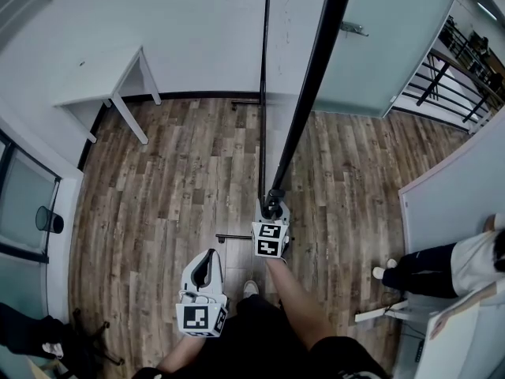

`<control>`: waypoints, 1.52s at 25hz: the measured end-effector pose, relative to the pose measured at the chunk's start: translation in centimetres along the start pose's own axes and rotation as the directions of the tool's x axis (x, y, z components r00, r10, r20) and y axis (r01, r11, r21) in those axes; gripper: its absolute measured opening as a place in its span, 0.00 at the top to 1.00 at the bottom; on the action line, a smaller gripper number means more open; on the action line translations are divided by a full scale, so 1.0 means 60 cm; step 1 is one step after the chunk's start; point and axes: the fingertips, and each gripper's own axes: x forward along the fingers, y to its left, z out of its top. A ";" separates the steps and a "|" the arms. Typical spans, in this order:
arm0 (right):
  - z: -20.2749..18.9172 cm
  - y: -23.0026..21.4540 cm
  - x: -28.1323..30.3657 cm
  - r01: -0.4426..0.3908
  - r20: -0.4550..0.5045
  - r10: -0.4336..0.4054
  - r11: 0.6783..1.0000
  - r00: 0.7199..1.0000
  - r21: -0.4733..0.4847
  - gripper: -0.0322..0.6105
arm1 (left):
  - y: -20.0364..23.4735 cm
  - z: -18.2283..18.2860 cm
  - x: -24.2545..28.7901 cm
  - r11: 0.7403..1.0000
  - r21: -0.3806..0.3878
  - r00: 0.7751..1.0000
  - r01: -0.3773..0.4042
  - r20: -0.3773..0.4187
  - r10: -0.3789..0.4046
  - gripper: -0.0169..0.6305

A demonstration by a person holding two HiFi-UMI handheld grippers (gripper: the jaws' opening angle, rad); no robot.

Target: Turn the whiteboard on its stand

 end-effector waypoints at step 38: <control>-0.092 0.042 -0.208 0.010 0.009 -0.010 1.000 1.000 0.000 0.69 | -0.045 -0.022 -0.149 0.991 0.020 0.991 0.136 -0.008 -0.136 0.95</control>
